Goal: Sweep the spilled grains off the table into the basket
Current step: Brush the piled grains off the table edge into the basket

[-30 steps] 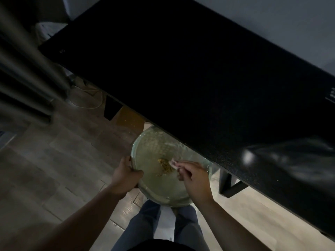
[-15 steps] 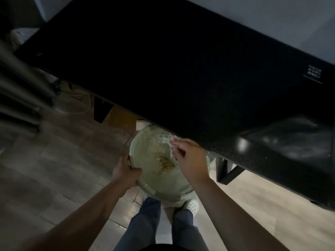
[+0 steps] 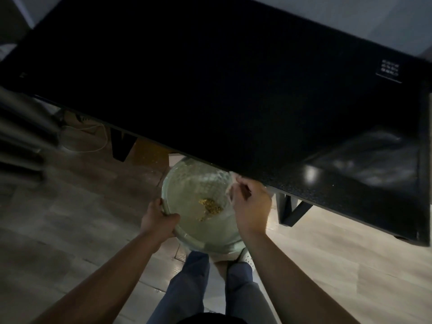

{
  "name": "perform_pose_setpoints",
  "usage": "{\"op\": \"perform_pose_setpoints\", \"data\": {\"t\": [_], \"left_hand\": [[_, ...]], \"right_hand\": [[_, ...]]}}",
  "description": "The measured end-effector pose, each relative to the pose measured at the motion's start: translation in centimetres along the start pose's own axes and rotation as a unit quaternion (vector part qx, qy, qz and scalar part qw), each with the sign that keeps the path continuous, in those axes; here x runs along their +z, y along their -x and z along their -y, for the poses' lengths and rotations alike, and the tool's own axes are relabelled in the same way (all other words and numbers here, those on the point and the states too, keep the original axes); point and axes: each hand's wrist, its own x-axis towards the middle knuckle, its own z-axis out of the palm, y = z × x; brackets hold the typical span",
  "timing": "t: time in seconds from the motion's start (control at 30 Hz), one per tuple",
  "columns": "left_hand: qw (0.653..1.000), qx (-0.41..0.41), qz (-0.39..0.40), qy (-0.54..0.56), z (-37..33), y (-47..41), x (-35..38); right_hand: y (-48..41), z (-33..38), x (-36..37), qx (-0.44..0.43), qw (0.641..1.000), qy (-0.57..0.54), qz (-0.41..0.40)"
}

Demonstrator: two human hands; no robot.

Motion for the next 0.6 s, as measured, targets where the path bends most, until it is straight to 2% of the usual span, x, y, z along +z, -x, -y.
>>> {"op": "perform_pose_setpoints", "data": {"t": [0.1, 0.3, 0.5, 0.6], "left_hand": [[1.0, -0.004, -0.005, 0.002, 0.2, -0.2, -0.7], [0.999, -0.01, -0.011, 0.036, 0.6, -0.5, -3.2], [0.997, -0.011, -0.033, 0.068, 1.1, -0.4, -4.0], [0.998, -0.009, -0.021, 0.054, 1.4, -0.1, -3.1]], "right_hand": [[-1.1, 3.0, 2.9, 0.001, 1.0, -0.005, -0.018], [-1.3, 5.6, 8.2, -0.027, 0.998, -0.047, 0.039], [0.2, 3.6, 5.0, -0.077, 0.981, 0.005, 0.179], [1.3, 1.2, 1.6, -0.054, 0.98, 0.021, 0.189]]}}
